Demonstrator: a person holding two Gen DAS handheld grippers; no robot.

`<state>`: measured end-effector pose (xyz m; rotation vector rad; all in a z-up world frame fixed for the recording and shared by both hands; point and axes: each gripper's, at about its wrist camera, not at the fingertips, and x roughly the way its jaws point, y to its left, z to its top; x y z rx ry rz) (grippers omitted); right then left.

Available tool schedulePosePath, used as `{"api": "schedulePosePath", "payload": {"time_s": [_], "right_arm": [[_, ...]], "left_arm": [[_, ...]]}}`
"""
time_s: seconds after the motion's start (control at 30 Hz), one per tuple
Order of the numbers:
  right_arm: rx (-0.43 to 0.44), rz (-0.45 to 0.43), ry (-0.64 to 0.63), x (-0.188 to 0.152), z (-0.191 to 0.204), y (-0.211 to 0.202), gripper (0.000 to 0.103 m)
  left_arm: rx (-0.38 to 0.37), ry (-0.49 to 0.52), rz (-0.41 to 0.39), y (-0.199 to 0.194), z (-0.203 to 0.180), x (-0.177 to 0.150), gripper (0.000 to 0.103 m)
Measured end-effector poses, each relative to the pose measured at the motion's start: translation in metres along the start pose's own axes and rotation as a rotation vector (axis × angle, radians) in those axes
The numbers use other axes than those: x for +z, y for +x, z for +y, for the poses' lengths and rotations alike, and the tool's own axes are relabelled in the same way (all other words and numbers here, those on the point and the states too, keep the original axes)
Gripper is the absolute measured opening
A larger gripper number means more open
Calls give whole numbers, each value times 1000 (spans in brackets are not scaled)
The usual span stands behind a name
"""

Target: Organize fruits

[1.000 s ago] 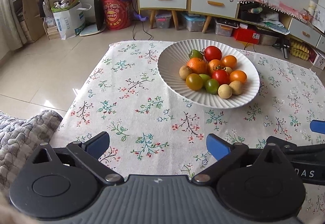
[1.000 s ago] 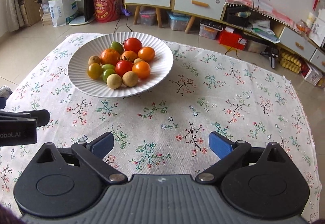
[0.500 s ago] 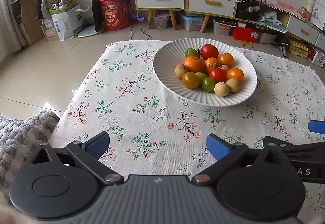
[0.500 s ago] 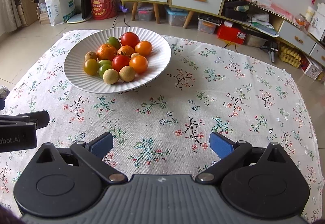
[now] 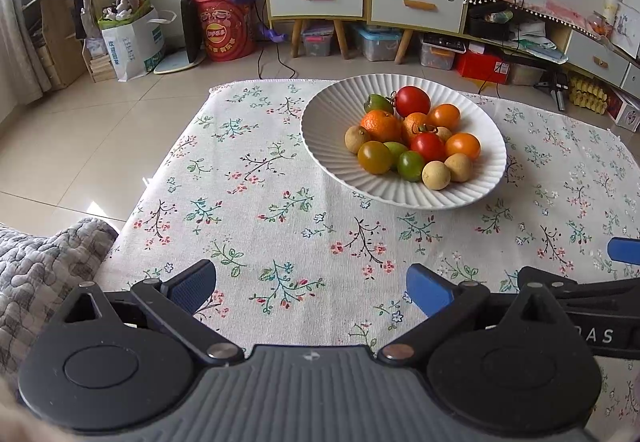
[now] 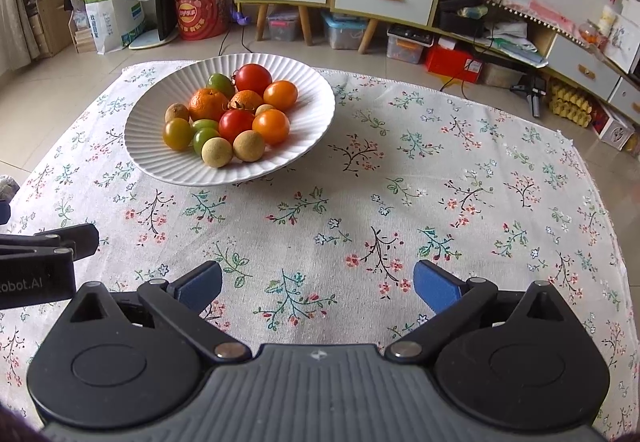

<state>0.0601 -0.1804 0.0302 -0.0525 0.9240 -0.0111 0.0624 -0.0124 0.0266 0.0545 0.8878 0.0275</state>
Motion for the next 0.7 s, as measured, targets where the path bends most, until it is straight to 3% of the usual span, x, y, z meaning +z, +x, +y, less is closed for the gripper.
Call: {"api": "schedulePosePath", "payload": {"time_s": [0.7], "right_arm": [[-15, -14, 45, 11, 6, -2, 102]], "left_arm": [[36, -28, 16, 3, 1, 3, 100]]}}
